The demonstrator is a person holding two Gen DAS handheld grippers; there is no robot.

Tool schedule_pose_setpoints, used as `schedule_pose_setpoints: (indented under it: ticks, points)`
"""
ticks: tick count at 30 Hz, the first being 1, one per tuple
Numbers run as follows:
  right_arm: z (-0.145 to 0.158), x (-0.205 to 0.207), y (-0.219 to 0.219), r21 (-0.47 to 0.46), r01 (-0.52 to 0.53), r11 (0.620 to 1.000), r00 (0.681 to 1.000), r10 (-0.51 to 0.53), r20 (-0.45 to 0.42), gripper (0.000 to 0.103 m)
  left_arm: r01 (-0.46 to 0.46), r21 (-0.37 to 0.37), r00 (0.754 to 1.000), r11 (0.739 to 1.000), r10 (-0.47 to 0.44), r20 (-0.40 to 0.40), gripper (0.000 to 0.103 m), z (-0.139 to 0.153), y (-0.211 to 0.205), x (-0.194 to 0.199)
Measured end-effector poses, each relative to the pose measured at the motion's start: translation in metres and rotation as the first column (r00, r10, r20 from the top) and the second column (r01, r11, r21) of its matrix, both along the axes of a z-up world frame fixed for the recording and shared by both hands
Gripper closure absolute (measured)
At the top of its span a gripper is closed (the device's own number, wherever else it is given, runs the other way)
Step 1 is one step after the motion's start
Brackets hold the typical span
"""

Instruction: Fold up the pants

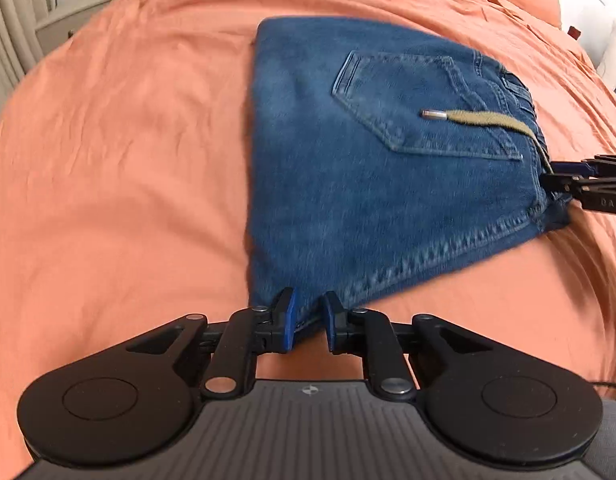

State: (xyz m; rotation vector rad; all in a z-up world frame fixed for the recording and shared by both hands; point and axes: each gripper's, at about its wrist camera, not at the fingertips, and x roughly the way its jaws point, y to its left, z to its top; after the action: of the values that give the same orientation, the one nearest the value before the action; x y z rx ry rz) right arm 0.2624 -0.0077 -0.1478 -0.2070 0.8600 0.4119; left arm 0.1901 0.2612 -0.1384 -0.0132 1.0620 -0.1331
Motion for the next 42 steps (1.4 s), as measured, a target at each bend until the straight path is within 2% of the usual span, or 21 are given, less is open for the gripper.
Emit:
schedule_pose_setpoints:
  ticks: [3, 5, 9, 12, 14, 17, 19, 23, 26, 27, 28, 29, 31, 34, 38, 41, 42]
  points:
    - [0.004, -0.002, 0.0, 0.009, -0.001, 1.0, 1.0, 0.001, 0.007, 0.07, -0.031, -0.036, 0.999, 0.999, 0.031, 0.022, 0.085, 0.015, 0.008, -0.004]
    - [0.011, -0.006, -0.003, 0.023, -0.008, 1.0, 1.0, 0.007, 0.018, 0.07, -0.033, -0.05, 0.997, 0.998, 0.036, 0.072, 0.085, 0.033, 0.011, -0.001]
    - [0.034, -0.009, -0.013, 0.119, 0.034, 0.992, 0.997, -0.042, 0.064, 0.07, -0.059, -0.112, 0.98, 0.992, 0.079, 0.182, 0.085, 0.058, 0.011, 0.024]
    - [0.039, 0.0, -0.011, 0.156, 0.069, 0.985, 0.993, -0.083, 0.081, 0.08, -0.071, -0.171, 0.97, 0.983, 0.108, 0.217, 0.085, 0.057, 0.0, 0.053]
    - [0.032, 0.008, -0.005, 0.15, 0.077, 0.986, 0.995, -0.086, 0.057, 0.081, -0.074, -0.145, 0.972, 0.987, 0.104, 0.209, 0.085, 0.046, -0.012, 0.069]
    - [0.018, 0.015, -0.005, 0.136, 0.102, 0.985, 0.994, -0.106, 0.026, 0.081, -0.107, -0.071, 0.981, 0.992, 0.117, 0.154, 0.085, 0.021, -0.023, 0.08]
    - [0.017, 0.017, -0.007, 0.149, 0.111, 0.983, 0.993, -0.115, 0.019, 0.08, -0.128, -0.064, 0.977, 0.99, 0.137, 0.164, 0.084, 0.016, -0.024, 0.077]
    - [0.033, 0.015, -0.007, 0.141, 0.108, 0.984, 0.993, -0.113, 0.024, 0.077, -0.155, -0.055, 0.968, 0.986, 0.163, 0.191, 0.083, 0.037, -0.026, 0.06]
    - [0.059, 0.001, -0.011, 0.175, 0.109, 0.979, 0.989, -0.124, 0.077, 0.064, -0.167, 0.003, 0.951, 0.986, 0.16, 0.265, 0.083, 0.065, -0.034, 0.038]
    - [0.07, -0.007, -0.012, 0.184, 0.109, 0.977, 0.986, -0.129, 0.103, 0.056, -0.169, 0.025, 0.943, 0.985, 0.155, 0.295, 0.083, 0.075, -0.038, 0.03]
    - [0.081, -0.016, -0.013, 0.188, 0.106, 0.976, 0.982, -0.132, 0.132, 0.049, -0.172, 0.04, 0.933, 0.984, 0.15, 0.328, 0.081, 0.086, -0.042, 0.018]
    - [0.093, -0.027, -0.013, 0.193, 0.098, 0.976, 0.978, -0.13, 0.162, 0.047, -0.176, 0.049, 0.923, 0.983, 0.147, 0.356, 0.077, 0.095, -0.044, 0.009]
    - [0.115, -0.051, -0.016, 0.202, 0.084, 0.976, 0.967, -0.128, 0.218, 0.035, -0.183, 0.056, 0.899, 0.982, 0.144, 0.415, 0.07, 0.115, -0.053, -0.014]
    - [0.142, -0.089, -0.017, 0.212, 0.066, 0.975, 0.947, -0.129, 0.295, 0.024, -0.193, 0.055, 0.866, 0.98, 0.144, 0.479, 0.058, 0.14, -0.065, -0.047]
    - [0.164, -0.141, -0.019, 0.202, 0.052, 0.978, 0.913, -0.128, 0.387, 0.022, -0.238, 0.021, 0.826, 0.971, 0.191, 0.53, 0.036, 0.162, -0.08, -0.088]
    - [0.17, -0.175, -0.021, 0.201, 0.095, 0.975, 0.897, -0.171, 0.407, 0.021, -0.268, -0.002, 0.808, 0.963, 0.226, 0.544, 0.021, 0.17, -0.092, -0.113]
    - [0.17, -0.186, -0.022, 0.205, 0.115, 0.972, 0.887, -0.193, 0.419, 0.021, -0.27, 0.005, 0.805, 0.963, 0.223, 0.55, 0.019, 0.17, -0.097, -0.121]
